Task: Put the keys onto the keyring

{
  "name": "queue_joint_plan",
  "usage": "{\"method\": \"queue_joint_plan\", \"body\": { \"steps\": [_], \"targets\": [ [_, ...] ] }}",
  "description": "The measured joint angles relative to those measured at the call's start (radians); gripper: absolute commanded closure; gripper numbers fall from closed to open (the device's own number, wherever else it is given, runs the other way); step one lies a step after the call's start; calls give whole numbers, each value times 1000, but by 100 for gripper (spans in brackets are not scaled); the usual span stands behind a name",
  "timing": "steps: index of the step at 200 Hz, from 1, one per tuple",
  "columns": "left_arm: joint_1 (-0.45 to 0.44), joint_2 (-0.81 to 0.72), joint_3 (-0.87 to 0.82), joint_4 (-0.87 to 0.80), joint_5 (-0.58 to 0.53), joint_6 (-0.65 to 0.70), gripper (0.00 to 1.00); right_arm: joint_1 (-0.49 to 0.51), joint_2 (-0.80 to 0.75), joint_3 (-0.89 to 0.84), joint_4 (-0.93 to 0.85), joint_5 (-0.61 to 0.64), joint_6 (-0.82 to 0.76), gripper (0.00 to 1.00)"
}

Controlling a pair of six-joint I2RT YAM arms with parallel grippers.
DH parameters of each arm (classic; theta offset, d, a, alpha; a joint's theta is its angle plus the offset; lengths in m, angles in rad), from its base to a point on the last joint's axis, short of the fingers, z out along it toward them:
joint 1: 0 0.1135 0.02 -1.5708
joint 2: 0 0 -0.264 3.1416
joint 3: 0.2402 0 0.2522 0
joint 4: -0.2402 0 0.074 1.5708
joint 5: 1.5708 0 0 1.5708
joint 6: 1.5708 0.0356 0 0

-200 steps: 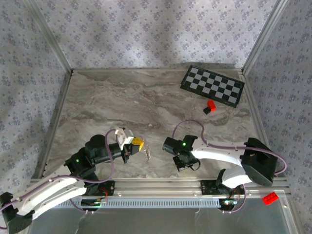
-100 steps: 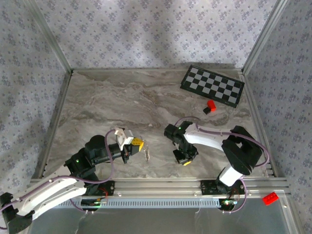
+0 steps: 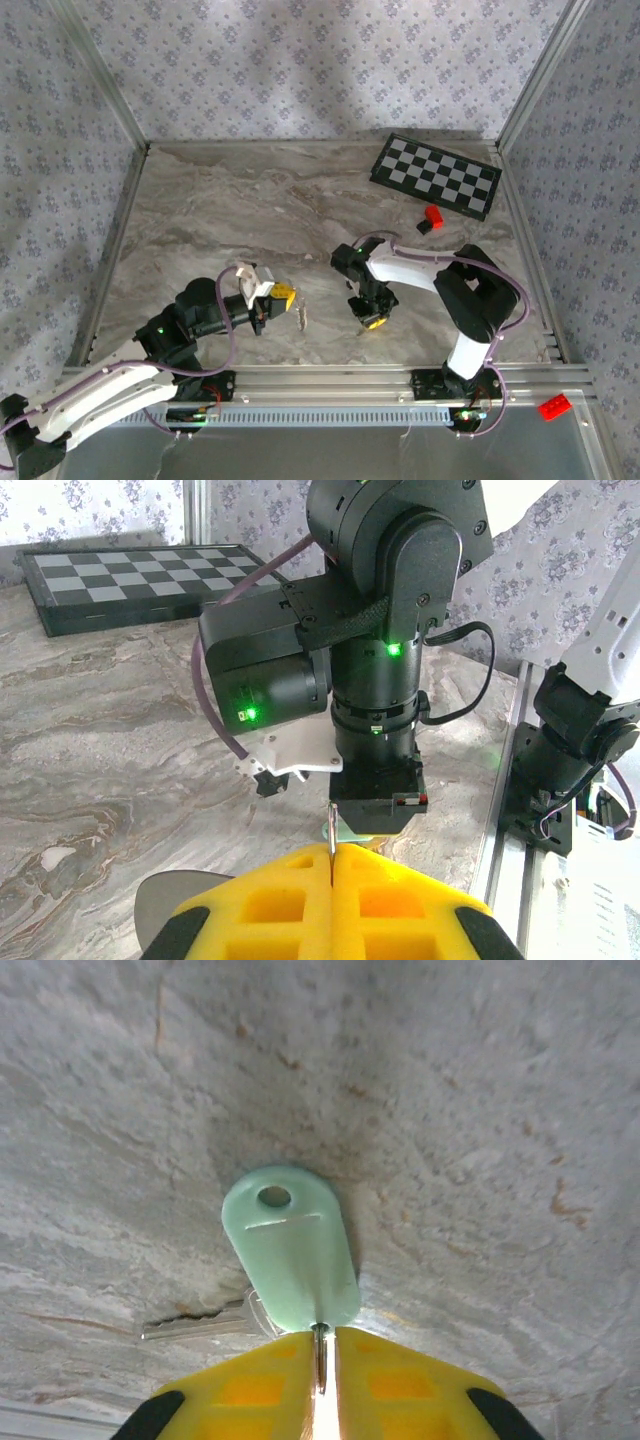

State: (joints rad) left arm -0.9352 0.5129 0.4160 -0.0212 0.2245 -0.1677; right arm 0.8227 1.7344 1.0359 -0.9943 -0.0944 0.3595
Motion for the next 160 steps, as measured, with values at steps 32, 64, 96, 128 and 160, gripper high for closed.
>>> {"method": "queue_joint_plan", "body": {
  "steps": [32, 64, 96, 128, 160],
  "targets": [
    [0, -1, 0, 8, 1, -2, 100, 26, -38, 5, 18, 35, 25, 63],
    [0, -1, 0, 15, 4, -2, 100, 75, -106, 4, 27, 61, 81, 52],
    [0, -1, 0, 19, 12, -3, 100, 100, -212, -69, 77, 73, 157, 48],
    [0, 1, 0, 19, 16, -3, 100, 107, -329, -190, 120, 77, 241, 50],
    [0, 14, 0, 24, 16, -2, 100, 104, -373, -259, 164, 72, 291, 55]
  ]
}}
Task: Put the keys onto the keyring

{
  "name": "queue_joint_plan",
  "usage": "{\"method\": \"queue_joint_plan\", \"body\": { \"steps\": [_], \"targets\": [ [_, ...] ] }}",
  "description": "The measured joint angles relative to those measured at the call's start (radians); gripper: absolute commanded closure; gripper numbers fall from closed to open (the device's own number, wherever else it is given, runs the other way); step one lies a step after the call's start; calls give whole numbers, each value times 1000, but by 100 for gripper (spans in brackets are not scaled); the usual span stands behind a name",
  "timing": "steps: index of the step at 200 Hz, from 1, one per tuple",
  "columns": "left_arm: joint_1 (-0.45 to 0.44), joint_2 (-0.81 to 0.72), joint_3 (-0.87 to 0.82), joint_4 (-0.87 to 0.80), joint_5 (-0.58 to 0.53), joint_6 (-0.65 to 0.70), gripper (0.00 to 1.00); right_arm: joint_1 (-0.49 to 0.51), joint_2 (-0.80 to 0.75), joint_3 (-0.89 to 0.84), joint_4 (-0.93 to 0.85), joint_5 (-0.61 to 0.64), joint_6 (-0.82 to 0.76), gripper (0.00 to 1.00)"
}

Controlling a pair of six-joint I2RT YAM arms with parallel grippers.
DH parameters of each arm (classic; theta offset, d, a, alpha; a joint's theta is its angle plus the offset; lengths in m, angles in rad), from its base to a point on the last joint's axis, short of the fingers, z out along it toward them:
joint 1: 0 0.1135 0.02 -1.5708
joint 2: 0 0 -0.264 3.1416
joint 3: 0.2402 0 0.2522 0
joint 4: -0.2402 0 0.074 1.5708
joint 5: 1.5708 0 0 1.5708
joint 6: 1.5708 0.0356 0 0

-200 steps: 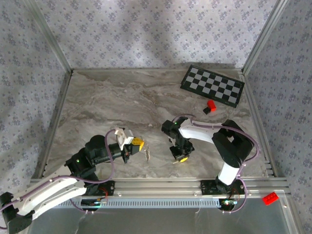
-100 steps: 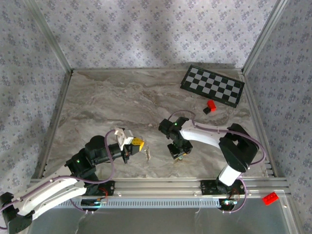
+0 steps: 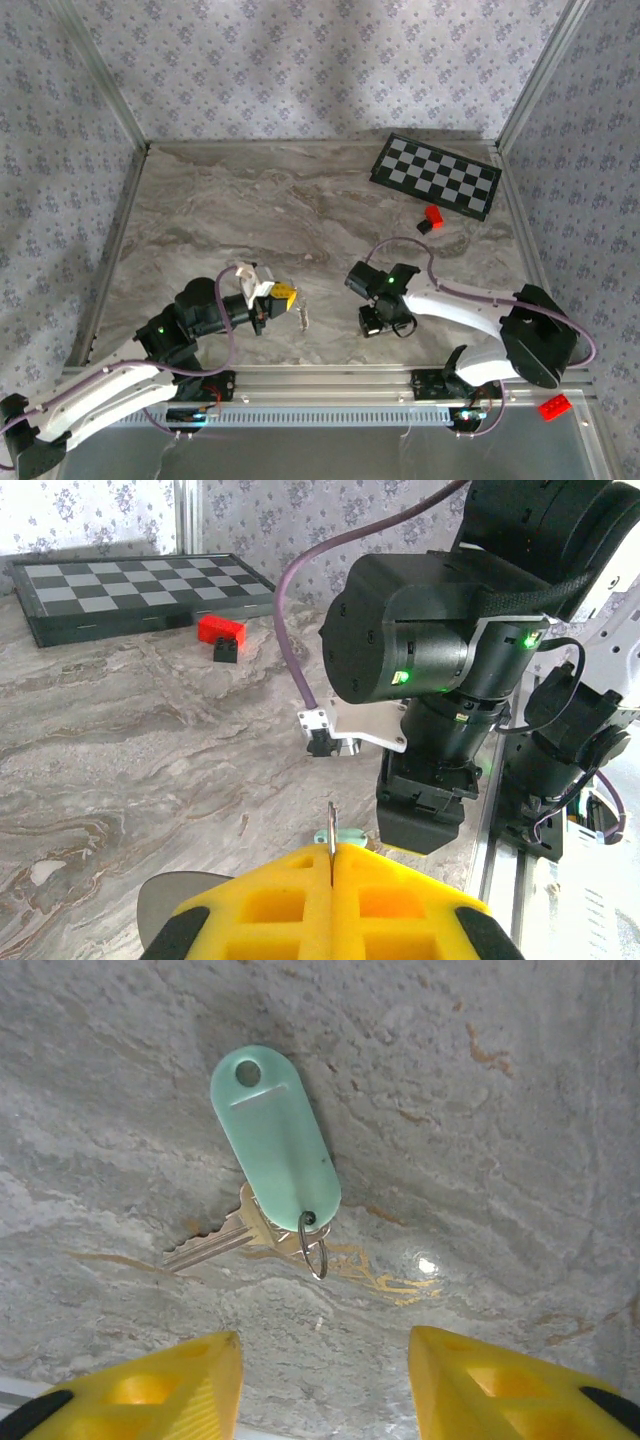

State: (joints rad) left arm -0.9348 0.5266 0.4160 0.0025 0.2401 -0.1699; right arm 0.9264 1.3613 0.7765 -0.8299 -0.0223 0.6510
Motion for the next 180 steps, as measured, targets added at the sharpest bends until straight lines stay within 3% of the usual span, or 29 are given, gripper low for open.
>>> {"method": "queue_joint_plan", "body": {
  "steps": [32, 89, 180],
  "targets": [
    [0, 13, 0, 0, 0, 0, 100, -13, 16, -6, 34, 0, -1, 66],
    [4, 16, 0, 0, 0, 0, 100, -21, 78, -7, 80, 39, -9, 73],
    [6, 22, 0, 0, 0, 0, 100, 8, 99, -6, 103, 91, -47, 95]
  ]
}}
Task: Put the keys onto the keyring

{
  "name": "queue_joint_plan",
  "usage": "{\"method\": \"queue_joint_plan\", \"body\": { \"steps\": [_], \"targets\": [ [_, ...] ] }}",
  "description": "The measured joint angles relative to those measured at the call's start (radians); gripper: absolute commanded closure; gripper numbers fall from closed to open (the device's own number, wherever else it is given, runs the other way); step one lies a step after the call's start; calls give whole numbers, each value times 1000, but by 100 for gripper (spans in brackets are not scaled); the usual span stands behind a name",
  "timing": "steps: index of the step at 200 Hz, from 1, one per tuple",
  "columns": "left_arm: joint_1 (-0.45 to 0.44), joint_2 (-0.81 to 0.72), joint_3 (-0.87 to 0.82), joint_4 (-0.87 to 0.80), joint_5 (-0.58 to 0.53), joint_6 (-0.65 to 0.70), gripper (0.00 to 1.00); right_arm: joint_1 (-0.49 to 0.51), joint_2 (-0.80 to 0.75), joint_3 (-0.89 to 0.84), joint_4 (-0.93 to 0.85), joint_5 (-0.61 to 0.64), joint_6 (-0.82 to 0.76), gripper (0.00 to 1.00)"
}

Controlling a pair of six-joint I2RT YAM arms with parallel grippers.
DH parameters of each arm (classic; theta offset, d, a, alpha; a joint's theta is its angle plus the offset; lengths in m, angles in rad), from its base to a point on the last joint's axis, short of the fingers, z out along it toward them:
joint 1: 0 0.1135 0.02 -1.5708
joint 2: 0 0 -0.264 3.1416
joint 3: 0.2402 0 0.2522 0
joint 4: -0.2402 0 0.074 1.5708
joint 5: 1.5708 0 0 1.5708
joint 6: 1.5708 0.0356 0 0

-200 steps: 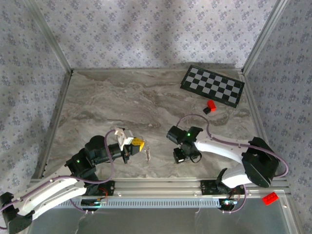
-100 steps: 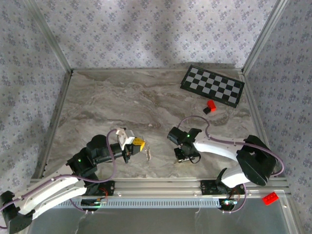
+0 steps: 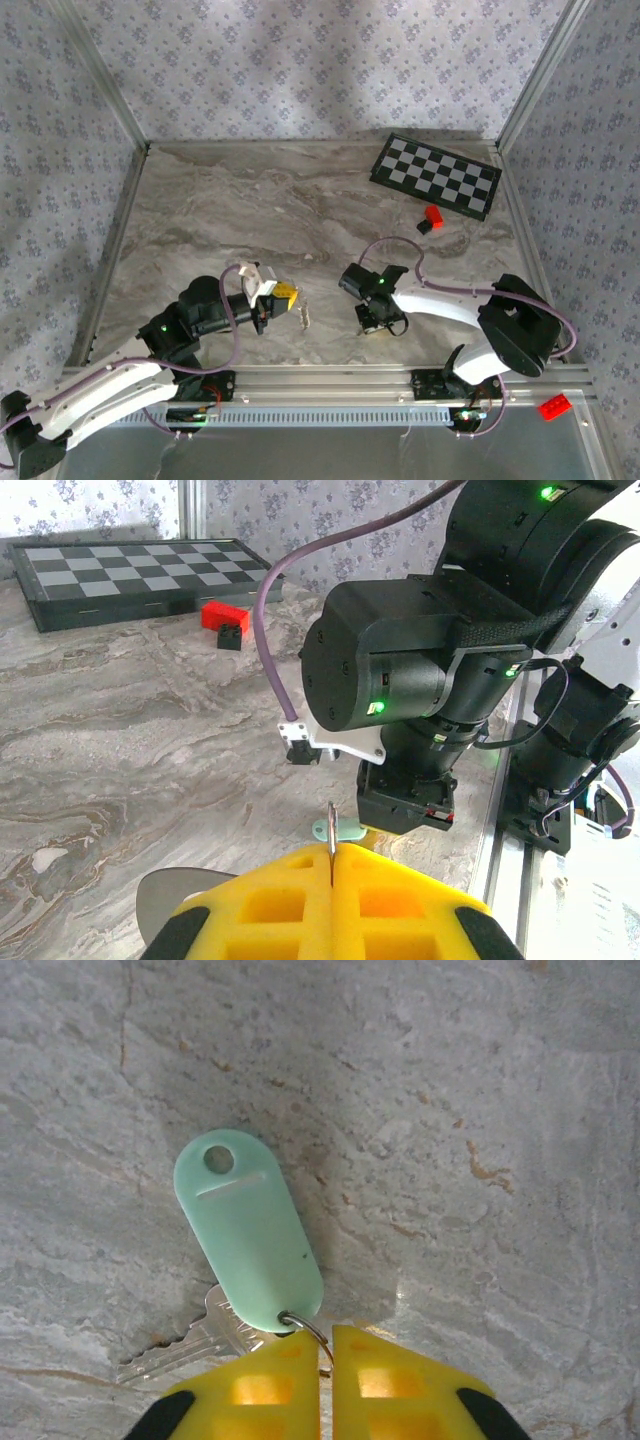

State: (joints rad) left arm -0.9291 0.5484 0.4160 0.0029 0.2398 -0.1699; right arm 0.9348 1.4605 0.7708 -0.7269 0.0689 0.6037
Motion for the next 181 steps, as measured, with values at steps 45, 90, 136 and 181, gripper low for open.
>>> {"method": "queue_joint_plan", "body": {
  "steps": [45, 90, 136, 181],
  "targets": [
    [0, 0, 0, 0, 0, 0, 100, 18, 0, 39, -41, 15, -3, 100],
    [0, -6, 0, 0, 0, 0, 100, 19, 61, 163, -204, 18, -18, 100],
    [0, -40, 0, -15, -1, 0, 100, 5, 252, 328, -389, -37, -105, 100],
    [0, -103, 0, -23, -1, -8, 100, -21, 342, 388, -500, -117, -199, 100]
  ]
}}
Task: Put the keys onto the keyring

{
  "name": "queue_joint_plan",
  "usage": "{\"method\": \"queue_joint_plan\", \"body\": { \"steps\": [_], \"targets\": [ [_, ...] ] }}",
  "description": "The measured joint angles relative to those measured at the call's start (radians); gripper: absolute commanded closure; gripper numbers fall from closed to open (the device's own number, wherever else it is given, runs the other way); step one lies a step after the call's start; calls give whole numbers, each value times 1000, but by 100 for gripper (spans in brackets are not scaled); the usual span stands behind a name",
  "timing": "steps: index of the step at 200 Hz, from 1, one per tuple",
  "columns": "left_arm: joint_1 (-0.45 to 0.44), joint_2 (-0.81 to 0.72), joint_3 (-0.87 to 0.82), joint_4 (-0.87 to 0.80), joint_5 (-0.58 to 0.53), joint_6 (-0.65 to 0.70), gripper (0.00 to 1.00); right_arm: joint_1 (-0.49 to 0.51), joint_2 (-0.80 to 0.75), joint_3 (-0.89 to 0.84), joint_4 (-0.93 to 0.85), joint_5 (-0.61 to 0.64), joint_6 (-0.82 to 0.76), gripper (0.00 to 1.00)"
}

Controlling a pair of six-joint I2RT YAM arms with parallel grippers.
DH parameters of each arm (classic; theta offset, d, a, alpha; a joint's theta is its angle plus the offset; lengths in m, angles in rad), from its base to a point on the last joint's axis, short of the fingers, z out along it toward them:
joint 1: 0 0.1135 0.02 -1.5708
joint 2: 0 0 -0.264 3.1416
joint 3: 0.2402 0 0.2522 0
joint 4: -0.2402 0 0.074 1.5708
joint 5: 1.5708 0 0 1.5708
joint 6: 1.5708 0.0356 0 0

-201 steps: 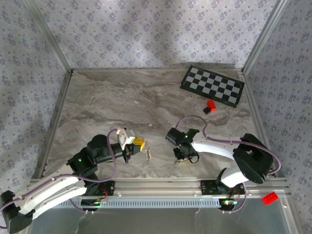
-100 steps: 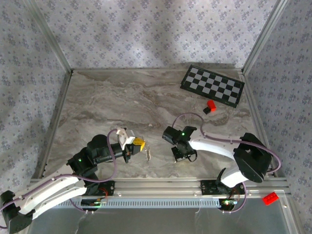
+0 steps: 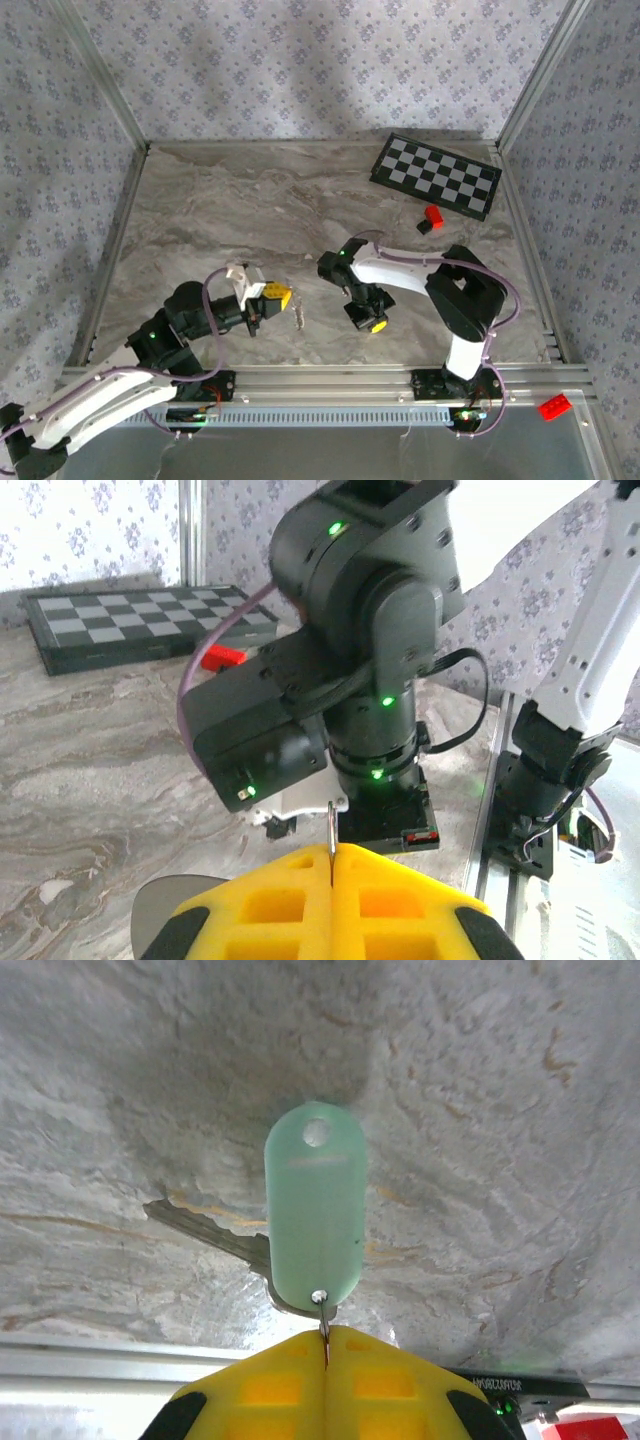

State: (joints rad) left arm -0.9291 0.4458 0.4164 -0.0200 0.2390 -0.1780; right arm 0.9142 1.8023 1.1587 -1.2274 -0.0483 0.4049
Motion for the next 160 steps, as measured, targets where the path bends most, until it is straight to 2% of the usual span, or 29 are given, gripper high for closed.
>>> {"method": "queue_joint_plan", "body": {
  "steps": [42, 78, 120, 160],
  "targets": [
    [0, -8, 0, 1, 0, -8, 100, -34, 109, 45, -39, -47, -77, 100],
    [0, -27, -5, 10, -3, -18, 100, -64, 136, 74, -49, -45, -111, 98],
    [0, -25, -12, 17, -3, -19, 100, -71, 139, 83, -31, -23, -118, 82],
    [0, -16, -12, 17, -3, -26, 100, -67, 84, 104, 0, 37, -101, 59]
  ]
}}
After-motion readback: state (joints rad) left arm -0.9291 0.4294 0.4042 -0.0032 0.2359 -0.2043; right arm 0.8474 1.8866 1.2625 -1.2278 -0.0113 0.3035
